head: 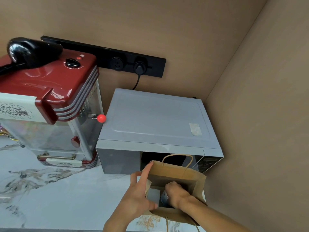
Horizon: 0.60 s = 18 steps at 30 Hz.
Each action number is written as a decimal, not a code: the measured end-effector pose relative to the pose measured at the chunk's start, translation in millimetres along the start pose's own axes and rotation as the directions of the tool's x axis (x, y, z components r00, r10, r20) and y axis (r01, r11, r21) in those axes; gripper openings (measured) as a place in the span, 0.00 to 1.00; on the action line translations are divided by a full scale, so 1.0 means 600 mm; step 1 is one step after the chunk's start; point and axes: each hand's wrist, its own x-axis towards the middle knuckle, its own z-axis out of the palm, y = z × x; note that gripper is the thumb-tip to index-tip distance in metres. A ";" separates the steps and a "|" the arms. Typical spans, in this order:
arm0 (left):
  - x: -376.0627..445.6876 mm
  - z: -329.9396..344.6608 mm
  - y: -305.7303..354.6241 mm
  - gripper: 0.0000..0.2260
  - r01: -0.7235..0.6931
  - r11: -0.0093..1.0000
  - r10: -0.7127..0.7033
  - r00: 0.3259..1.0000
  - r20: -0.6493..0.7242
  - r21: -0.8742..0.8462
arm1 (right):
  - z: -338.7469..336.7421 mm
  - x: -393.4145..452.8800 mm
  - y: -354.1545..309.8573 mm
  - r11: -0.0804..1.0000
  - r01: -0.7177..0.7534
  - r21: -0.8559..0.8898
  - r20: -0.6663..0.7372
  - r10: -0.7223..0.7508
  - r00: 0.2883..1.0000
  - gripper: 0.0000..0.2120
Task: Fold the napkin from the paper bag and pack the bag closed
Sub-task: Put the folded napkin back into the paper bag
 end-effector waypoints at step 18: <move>-0.017 -0.002 -0.005 0.52 -0.110 0.943 0.093 0.993 0.069 0.314 | -0.011 0.008 0.006 0.986 0.091 -0.139 0.108 -0.076 0.991 0.18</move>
